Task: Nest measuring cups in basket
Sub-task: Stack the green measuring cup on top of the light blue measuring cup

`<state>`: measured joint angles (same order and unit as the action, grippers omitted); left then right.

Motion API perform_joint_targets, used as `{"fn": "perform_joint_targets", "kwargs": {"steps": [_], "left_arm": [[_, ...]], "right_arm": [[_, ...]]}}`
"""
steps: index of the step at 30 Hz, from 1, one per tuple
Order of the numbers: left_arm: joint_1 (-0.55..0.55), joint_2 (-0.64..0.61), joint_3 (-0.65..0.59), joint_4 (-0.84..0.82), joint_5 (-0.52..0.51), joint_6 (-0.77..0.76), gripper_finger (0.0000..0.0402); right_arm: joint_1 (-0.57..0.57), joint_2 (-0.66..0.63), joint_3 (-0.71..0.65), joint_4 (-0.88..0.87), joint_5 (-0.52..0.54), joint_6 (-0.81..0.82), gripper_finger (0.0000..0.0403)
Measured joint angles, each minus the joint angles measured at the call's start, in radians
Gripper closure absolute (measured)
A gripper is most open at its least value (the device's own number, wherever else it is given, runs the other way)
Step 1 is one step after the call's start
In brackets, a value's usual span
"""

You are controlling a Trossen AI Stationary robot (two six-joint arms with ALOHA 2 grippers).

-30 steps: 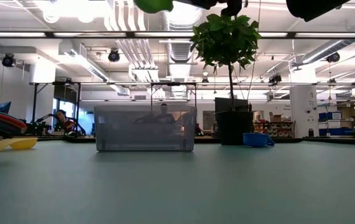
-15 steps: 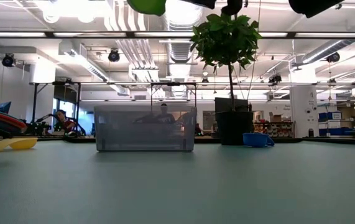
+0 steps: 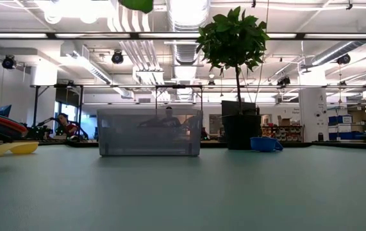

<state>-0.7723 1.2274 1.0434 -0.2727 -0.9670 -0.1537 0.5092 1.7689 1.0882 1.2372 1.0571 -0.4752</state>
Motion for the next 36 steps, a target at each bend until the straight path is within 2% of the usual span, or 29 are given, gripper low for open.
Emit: {"fn": "perform_joint_targets", "kwargs": {"steps": [7,10,13,18,23,26,30,36], "left_arm": [[0.003,-0.002,0.191,-0.487,0.343,-0.409,0.0401],[0.003,-0.002,0.253,-0.665,0.44,-0.543,0.0401],[0.002,-0.013,0.273,-0.773,0.509,-0.632,0.0402],[0.002,-0.082,0.192,-0.757,0.639,-0.693,0.0402],[0.002,-0.216,0.032,-0.557,0.849,-0.685,0.0402],[0.004,-0.3,-0.07,-0.444,0.931,-0.701,0.0402],[0.015,-0.383,-0.194,-0.344,0.932,-0.778,0.0402],[0.022,-0.451,-0.336,-0.304,0.931,-0.893,0.0402]], "right_arm": [[0.006,-0.082,0.0,-0.157,0.07,0.0,0.0223],[0.004,-0.115,0.0,-0.231,0.07,0.028,0.0223],[0.003,-0.142,0.0,-0.292,0.071,0.039,0.0223],[0.003,-0.176,0.0,-0.357,0.071,0.058,0.0223],[0.003,-0.181,-0.002,-0.372,0.07,0.053,0.0227],[-0.001,-0.181,-0.002,-0.37,0.07,0.04,0.0231],[-0.004,-0.182,-0.003,-0.371,0.07,0.029,0.0238],[-0.012,-0.201,-0.003,-0.367,0.067,0.0,0.0245]]}}
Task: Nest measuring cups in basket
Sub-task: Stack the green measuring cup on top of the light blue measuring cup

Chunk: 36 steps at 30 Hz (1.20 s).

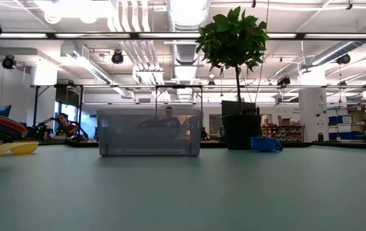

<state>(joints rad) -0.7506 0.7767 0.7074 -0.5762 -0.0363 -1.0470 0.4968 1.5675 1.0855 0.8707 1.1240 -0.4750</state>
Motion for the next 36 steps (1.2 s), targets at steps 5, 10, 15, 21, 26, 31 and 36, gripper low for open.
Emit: {"fn": "perform_joint_targets", "kwargs": {"steps": [5,10,15,21,26,31,36], "left_arm": [[0.013,-0.032,-0.053,0.016,-0.064,-0.088,0.0402],[0.018,-0.066,-0.081,0.016,-0.079,-0.122,0.0401],[0.018,-0.089,-0.089,0.016,-0.084,-0.123,0.0402],[0.018,-0.078,-0.093,0.015,-0.086,-0.121,0.0402],[0.018,-0.064,-0.099,0.011,-0.086,-0.119,0.0402],[0.018,-0.062,-0.099,0.011,-0.086,-0.119,0.0401],[0.018,-0.062,-0.099,-0.007,-0.085,-0.125,0.0401]], "right_arm": [[-0.008,-0.012,0.0,0.001,-0.006,-0.014,0.0245],[-0.007,-0.012,0.0,-0.001,-0.006,-0.024,0.0248],[-0.007,-0.012,0.0,-0.002,-0.006,-0.027,0.0246],[-0.007,-0.012,0.0,-0.002,-0.006,-0.034,0.0246],[-0.007,-0.012,0.0,-0.002,-0.005,-0.034,0.0248],[-0.007,-0.012,0.0,-0.003,-0.005,-0.034,0.0246],[-0.007,-0.012,0.0,-0.003,-0.005,-0.034,0.0246]]}}
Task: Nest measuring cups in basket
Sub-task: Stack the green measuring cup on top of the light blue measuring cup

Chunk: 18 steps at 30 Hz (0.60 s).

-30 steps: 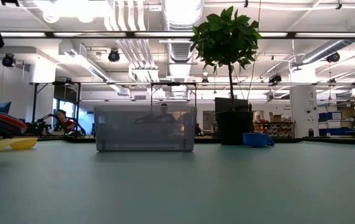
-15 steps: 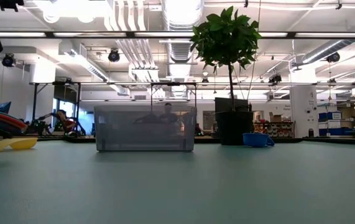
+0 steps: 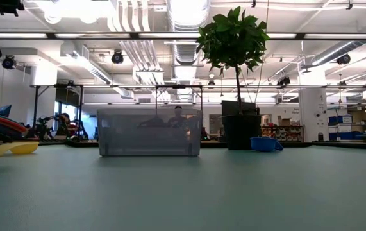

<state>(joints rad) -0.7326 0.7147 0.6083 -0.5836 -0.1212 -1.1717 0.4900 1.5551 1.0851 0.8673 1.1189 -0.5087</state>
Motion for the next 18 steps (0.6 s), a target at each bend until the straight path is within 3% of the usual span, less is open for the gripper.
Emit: {"fn": "perform_joint_targets", "kwargs": {"steps": [7,18], "left_arm": [[0.0,-0.001,0.0,-0.049,0.0,-0.038,0.0397],[0.0,-0.002,-0.001,-0.071,0.0,-0.043,0.0349]], "right_arm": [[0.0,0.0,0.0,-0.002,0.0,0.0,0.0245],[0.0,0.0,0.0,-0.003,0.001,0.0,0.0245]]}}
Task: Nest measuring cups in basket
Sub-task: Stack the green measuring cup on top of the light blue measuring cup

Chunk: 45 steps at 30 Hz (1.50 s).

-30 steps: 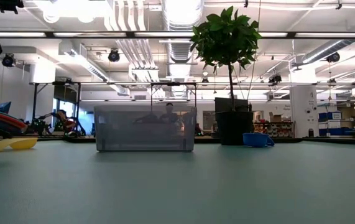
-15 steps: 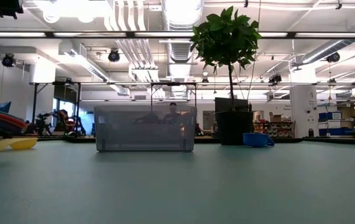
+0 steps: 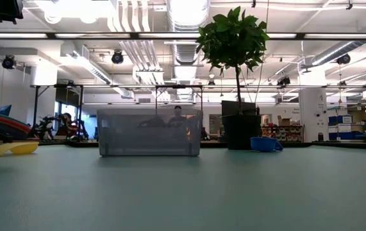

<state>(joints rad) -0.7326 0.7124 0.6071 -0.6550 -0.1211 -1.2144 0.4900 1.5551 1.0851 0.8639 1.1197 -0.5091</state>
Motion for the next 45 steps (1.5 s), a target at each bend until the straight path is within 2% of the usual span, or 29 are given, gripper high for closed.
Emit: {"fn": "perform_joint_targets", "kwargs": {"steps": [17,23,35,41,45], "left_arm": [[0.0,-0.004,0.001,-0.001,0.0,-0.03,0.0293],[0.0,-0.005,0.05,-0.083,0.0,-0.049,0.0275],[0.0,0.017,0.181,-0.273,-0.054,-0.056,0.0273],[0.0,0.046,0.181,-0.263,-0.055,-0.034,0.0273],[0.0,0.109,0.166,-0.212,-0.056,0.023,0.0285]], "right_arm": [[0.0,0.0,0.0,0.0,0.002,-0.008,0.0245],[0.0,0.0,0.0,0.0,0.002,-0.013,0.0245],[0.0,0.0,0.0,0.0,0.003,-0.019,0.0245],[0.0,0.0,0.0,0.0,0.006,-0.023,0.0245],[0.0,0.0,0.0,-0.001,0.007,-0.027,0.0245]]}}
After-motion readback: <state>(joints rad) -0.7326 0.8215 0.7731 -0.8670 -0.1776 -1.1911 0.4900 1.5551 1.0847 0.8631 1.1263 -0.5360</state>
